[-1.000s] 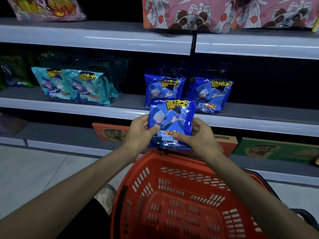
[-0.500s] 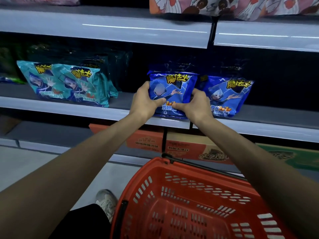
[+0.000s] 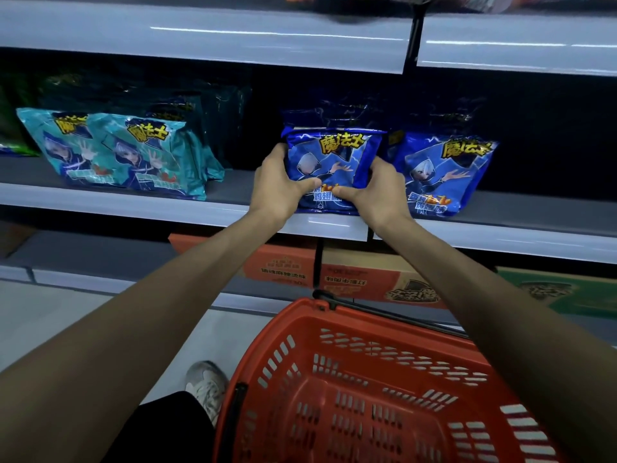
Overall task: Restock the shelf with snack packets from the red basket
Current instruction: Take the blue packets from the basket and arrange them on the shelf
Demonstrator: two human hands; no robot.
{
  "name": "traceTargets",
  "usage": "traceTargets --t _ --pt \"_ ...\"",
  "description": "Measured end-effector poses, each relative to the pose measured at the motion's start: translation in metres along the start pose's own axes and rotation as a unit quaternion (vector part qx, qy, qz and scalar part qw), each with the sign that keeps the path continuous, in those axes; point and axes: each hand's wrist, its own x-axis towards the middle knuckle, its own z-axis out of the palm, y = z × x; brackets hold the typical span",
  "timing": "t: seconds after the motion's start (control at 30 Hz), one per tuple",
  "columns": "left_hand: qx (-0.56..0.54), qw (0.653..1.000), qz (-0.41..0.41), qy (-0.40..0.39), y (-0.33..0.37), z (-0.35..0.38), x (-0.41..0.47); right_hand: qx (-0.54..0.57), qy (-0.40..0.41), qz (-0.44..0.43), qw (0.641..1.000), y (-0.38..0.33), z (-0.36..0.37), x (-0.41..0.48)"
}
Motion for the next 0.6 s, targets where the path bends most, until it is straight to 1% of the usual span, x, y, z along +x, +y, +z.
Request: traceTargets --t 0.2,0.23,0.37,0.6 --pt "0.026 0.996 -0.021 0.078 -0.006 0.010 -0.006 -0.057 0.052 -0.016 0.997 0.001 0.016 -0.013" --pt "0.029 0.996 -0.025 0.081 -0.006 0.010 -0.005 -0.063 0.058 -0.016 0.996 0.000 0.016 -0.014" --pt "0.033 0.997 -0.021 0.063 -0.007 0.006 -0.004 -0.093 0.060 -0.011 0.994 -0.002 0.016 -0.010" --pt "0.055 0.997 -0.027 0.039 -0.006 0.001 -0.004 -0.104 0.073 0.014 0.992 -0.004 0.022 -0.014"
